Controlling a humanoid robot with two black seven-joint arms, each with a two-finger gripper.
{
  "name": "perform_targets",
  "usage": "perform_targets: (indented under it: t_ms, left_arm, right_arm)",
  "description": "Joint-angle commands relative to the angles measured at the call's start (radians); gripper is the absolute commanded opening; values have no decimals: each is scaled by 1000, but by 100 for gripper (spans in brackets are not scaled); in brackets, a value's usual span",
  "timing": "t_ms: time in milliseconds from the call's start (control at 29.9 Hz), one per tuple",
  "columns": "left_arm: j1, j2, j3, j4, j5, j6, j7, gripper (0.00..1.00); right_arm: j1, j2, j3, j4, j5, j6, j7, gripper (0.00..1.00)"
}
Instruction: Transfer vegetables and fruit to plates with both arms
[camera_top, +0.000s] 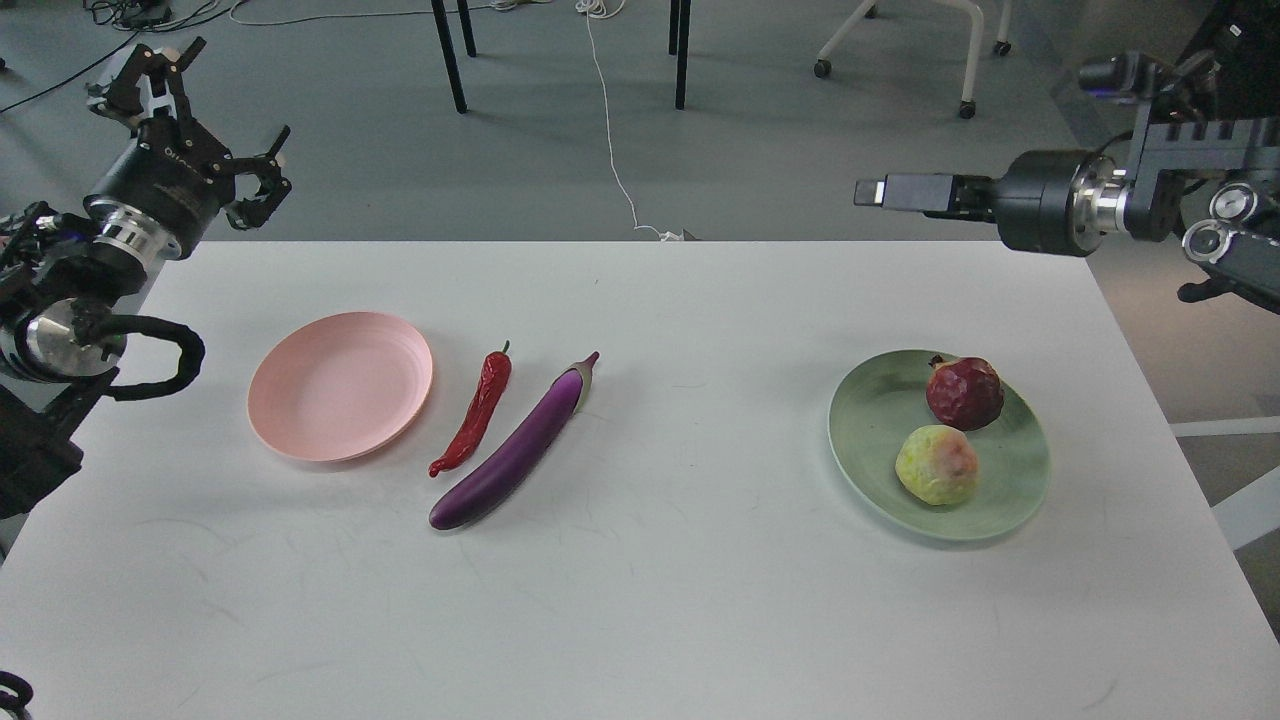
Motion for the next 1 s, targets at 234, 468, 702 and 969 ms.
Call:
perform_targets:
  t_ms: [234,468,702,969]
  left_arm:
    - [-25,55,8,-306,666,66,0,97]
    - [-13,29,26,-467,1105,92,5,97]
    - [-40,-75,170,-525,1597,109,14,96]
    - [-31,-105,310,-513,1952,111,51,94]
  right_arm:
    - [-264,121,487,-174,289,-8,2,98]
    - [-306,219,567,-333,582,-7,2,98]
    - [-309,315,630,-508,878,9,2,99]
    - [-448,351,779,-547,995,203,2,99]
